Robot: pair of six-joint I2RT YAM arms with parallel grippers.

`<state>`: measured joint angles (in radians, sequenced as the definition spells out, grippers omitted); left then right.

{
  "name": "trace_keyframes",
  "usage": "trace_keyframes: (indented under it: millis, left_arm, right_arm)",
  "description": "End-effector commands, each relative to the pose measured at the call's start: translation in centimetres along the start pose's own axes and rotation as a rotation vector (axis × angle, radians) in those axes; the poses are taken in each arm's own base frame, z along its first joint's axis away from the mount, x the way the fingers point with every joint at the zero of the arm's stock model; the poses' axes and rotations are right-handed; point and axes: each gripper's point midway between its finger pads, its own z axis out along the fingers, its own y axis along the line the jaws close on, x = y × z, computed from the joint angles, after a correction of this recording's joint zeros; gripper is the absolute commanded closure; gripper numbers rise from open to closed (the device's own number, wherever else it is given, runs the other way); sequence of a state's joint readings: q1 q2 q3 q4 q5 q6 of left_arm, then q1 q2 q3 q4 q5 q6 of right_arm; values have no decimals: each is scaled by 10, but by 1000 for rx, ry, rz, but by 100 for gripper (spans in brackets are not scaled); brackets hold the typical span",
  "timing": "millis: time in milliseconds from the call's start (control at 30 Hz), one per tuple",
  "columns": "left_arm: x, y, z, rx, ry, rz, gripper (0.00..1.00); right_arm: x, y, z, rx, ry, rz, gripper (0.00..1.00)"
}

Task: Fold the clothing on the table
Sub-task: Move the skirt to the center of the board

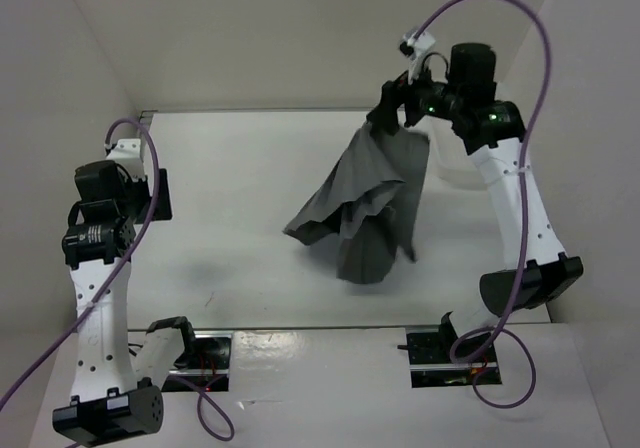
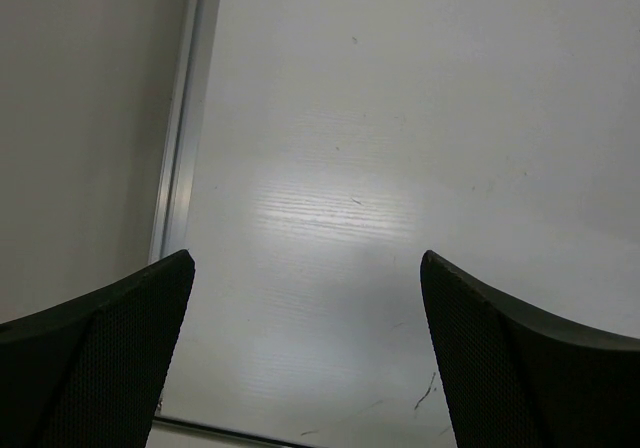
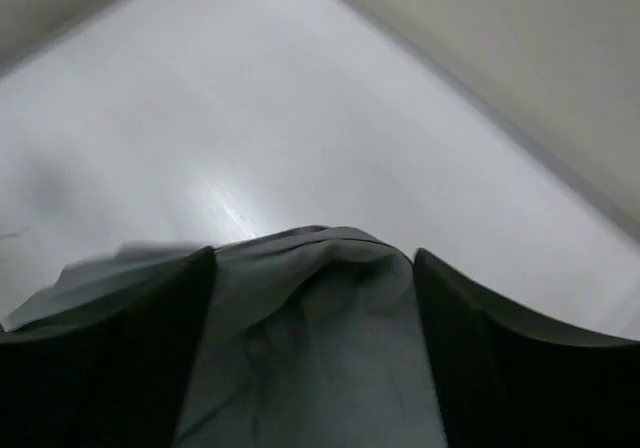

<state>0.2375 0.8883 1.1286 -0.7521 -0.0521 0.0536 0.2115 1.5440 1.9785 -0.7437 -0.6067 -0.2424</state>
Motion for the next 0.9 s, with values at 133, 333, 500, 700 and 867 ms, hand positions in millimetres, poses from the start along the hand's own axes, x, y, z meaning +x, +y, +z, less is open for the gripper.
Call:
trace_keyframes:
  millis: [133, 333, 500, 700, 867]
  left_arm:
    - [-4, -8, -14, 56, -38, 23, 0]
    - [-8, -31, -18, 191, -70, 59, 0]
    - [-12, -73, -20, 429, -95, 166, 0]
    - [-32, -131, 4, 650, -47, 316, 0]
    - [-45, -222, 19, 827, -15, 532, 0]
  right_arm:
    - [96, -42, -16, 293, 207, 0, 3]
    - [148, -32, -26, 293, 334, 27, 2]
    - [210, -25, -46, 329, 514, 66, 2]
    - [223, -24, -107, 417, 461, 144, 2]
    - [233, -34, -160, 579, 416, 255, 2]
